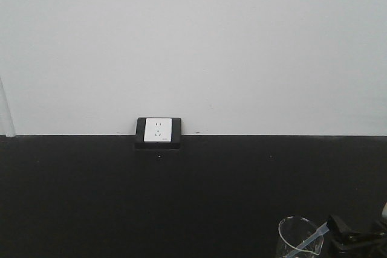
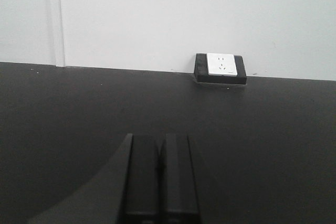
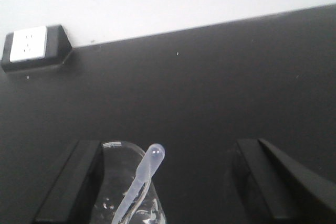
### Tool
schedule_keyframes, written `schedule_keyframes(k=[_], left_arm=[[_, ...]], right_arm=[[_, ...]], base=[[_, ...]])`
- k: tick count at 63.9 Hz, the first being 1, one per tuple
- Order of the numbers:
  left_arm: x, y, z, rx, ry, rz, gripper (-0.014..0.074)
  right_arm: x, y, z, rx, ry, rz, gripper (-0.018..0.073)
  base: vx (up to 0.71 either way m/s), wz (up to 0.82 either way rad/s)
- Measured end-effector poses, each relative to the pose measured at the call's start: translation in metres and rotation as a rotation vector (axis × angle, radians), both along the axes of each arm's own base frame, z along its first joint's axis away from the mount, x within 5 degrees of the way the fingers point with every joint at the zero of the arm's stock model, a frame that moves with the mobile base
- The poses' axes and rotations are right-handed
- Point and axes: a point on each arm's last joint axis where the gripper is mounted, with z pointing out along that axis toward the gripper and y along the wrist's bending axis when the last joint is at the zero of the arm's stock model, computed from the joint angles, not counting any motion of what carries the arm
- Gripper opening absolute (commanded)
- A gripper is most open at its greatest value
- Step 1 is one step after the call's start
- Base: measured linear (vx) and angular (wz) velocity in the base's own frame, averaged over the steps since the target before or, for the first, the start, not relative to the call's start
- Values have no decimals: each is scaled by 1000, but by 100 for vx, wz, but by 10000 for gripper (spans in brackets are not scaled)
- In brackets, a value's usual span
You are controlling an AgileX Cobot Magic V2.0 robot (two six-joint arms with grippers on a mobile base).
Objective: Grab transparent chemical and place on left bench
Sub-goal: 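Close the right gripper on the transparent dropper pipette's bulb end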
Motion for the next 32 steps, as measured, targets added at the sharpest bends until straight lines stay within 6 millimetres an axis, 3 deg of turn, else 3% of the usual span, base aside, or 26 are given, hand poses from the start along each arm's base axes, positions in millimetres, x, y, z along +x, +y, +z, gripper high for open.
schedule_keyframes(k=[17, 32], left_arm=[[0, 0, 0, 0, 0, 0, -3], [0, 0, 0, 0, 0, 0, -3]], right_arm=[[28, 9, -17, 53, 14, 56, 482], [35, 10, -28, 67, 40, 55, 470]], base=[[0, 0], [0, 0]])
